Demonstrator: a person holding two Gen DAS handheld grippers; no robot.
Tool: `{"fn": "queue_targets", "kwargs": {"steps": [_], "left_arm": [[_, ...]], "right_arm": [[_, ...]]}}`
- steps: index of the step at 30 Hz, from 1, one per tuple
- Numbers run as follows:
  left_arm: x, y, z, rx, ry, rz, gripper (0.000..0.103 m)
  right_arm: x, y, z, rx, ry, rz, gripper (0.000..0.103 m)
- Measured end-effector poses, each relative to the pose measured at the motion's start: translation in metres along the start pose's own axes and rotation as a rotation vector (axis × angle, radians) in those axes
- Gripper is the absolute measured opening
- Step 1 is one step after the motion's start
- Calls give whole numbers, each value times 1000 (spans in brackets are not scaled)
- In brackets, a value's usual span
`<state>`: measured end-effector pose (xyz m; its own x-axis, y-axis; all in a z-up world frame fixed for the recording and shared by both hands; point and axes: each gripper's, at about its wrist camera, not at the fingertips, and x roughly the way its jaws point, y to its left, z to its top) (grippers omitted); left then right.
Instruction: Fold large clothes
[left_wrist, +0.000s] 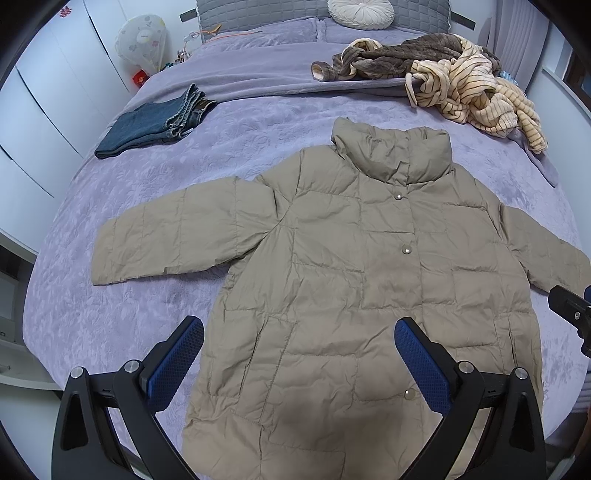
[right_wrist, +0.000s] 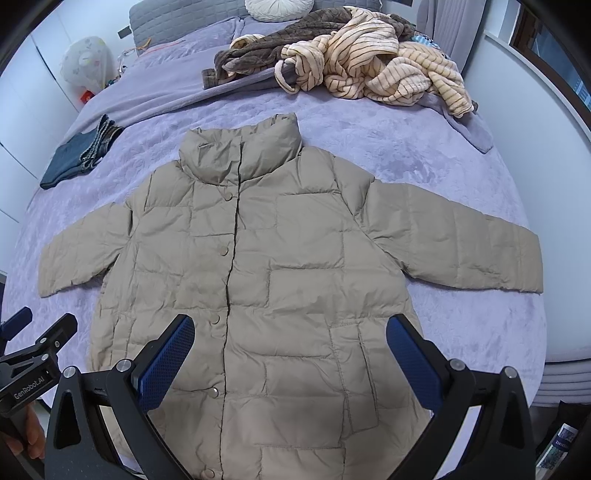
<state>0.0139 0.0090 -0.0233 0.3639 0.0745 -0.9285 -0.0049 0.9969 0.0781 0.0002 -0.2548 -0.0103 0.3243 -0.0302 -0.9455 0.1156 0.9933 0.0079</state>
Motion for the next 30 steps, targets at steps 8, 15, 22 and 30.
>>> {"fn": "queue_targets", "kwargs": {"steps": [8, 15, 22, 30], "left_arm": [[0, 0, 1, 1, 0, 0, 103], [1, 2, 1, -9, 6, 1, 103], [1, 5, -1, -15, 5, 4, 103], [2, 5, -2, -15, 5, 3, 103]], "right_arm": [[0, -1, 0, 1, -1, 0, 103], [0, 2, 1, -6, 4, -4, 103], [0, 4, 0, -6, 0, -3, 103], [2, 5, -1, -7, 2, -2, 103]]}}
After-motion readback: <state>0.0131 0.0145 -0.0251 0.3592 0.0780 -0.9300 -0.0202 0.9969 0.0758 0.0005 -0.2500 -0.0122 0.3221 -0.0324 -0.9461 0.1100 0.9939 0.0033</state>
